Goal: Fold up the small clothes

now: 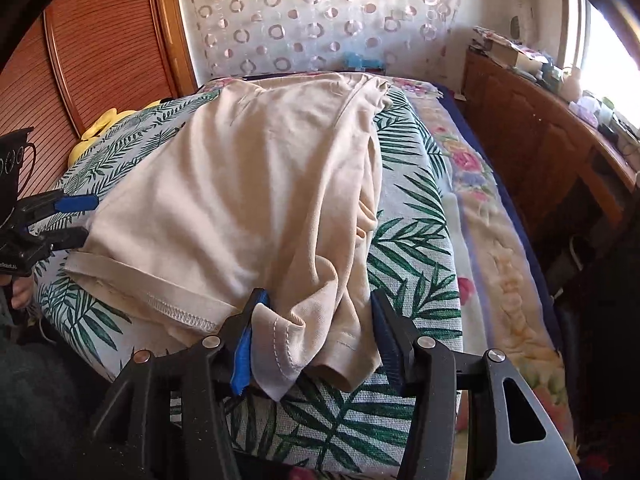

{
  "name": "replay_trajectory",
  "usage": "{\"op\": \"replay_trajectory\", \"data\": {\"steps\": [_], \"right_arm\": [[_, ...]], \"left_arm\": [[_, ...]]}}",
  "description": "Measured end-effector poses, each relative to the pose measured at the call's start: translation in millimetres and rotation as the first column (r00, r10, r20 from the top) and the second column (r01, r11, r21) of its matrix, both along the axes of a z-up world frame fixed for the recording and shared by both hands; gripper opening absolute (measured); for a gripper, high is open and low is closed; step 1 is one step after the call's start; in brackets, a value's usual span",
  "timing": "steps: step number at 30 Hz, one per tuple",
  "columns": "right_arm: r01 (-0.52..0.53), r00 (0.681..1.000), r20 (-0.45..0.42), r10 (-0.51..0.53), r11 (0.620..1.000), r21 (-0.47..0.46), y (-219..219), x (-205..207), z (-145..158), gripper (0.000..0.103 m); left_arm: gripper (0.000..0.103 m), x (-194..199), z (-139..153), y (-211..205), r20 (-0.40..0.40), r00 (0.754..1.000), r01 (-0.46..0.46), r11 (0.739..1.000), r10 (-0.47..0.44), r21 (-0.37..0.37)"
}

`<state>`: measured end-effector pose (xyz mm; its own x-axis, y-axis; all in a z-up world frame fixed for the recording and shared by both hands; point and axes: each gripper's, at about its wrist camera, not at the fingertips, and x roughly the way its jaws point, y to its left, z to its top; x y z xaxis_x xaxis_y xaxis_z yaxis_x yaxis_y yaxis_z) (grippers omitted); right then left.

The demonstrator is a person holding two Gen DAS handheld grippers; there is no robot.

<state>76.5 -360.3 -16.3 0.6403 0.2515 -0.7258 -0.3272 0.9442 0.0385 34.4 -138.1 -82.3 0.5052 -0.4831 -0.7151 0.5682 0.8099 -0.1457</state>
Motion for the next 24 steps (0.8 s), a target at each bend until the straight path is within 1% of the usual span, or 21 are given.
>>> {"op": "replay_trajectory", "data": {"steps": [1, 2, 3, 4, 5, 7, 8, 9, 12, 13, 14, 17, 20, 24], "right_arm": [[-0.008, 1.0, -0.001, 0.008, 1.0, 0.005, -1, 1, 1, 0.053], [-0.018, 1.0, 0.001, 0.018, 1.0, 0.002, 0, -1, -1, 0.048], [-0.038, 0.999, 0.002, 0.038, 0.999, 0.004, 1, -2, -1, 0.038], [-0.05, 0.999, 0.002, 0.05, 0.999, 0.005, 3, -4, -3, 0.035], [-0.062, 0.998, 0.003, 0.062, 0.998, 0.004, 3, -4, -4, 0.028], [-0.082, 0.997, 0.001, 0.082, 0.996, 0.019, 2, -4, -5, 0.015], [-0.085, 0.996, 0.002, 0.085, 0.996, 0.032, 1, -3, -6, 0.011], [-0.084, 0.996, 0.009, 0.084, 0.996, 0.034, -1, -3, -6, 0.009], [-0.079, 0.996, 0.044, 0.077, 0.995, 0.063, -6, -4, -4, 0.008], [-0.075, 0.996, 0.063, 0.071, 0.994, 0.076, -8, -5, -1, 0.008], [-0.071, 0.994, 0.083, 0.064, 0.994, 0.088, -9, -5, 2, 0.008], [-0.076, 0.988, 0.144, 0.057, 0.989, 0.129, -14, -7, 16, 0.008], [-0.085, 0.978, 0.199, 0.054, 0.984, 0.155, -15, 0, 33, 0.008], [-0.098, 0.963, 0.265, 0.051, 0.981, 0.169, -17, 20, 56, 0.008]], "left_arm": [[0.07, -1, -1, -3, -0.006, 1.0, 0.012, 1.0, -0.012, 0.009], [0.068, -2, -3, -5, -0.013, 1.0, 0.024, 1.0, -0.024, 0.018], [0.066, -4, -4, -8, -0.015, 0.999, 0.033, 0.999, -0.033, 0.027], [0.065, -6, -4, -9, -0.009, 0.999, 0.038, 0.999, -0.038, 0.033], [0.062, -6, -4, -10, -0.01, 0.999, 0.044, 0.998, -0.044, 0.034], [0.054, -6, -3, -11, -0.013, 0.999, 0.049, 0.998, -0.049, 0.03], [0.045, -6, -3, -11, -0.014, 0.999, 0.051, 0.998, -0.051, 0.03], [0.034, -6, -2, -11, -0.019, 0.998, 0.058, 0.998, -0.057, 0.026], [0.017, -8, -2, -11, -0.023, 0.997, 0.075, 0.997, -0.074, 0.034], [0.014, -8, -1, -11, -0.022, 0.997, 0.08, 0.996, -0.079, 0.035], [0.008, -8, 2, -10, -0.014, 0.997, 0.076, 0.997, -0.076, 0.022], [0.007, -5, 18, -3, 0.013, 0.998, 0.058, 0.997, -0.057, -0.045], [0.006, 3, 36, 3, 0.056, 0.998, 0.027, 0.996, -0.022, -0.08], [0.006, 28, 64, 11, 0.099, 0.995, -0.012, 0.992, 0.025, -0.124]]}}
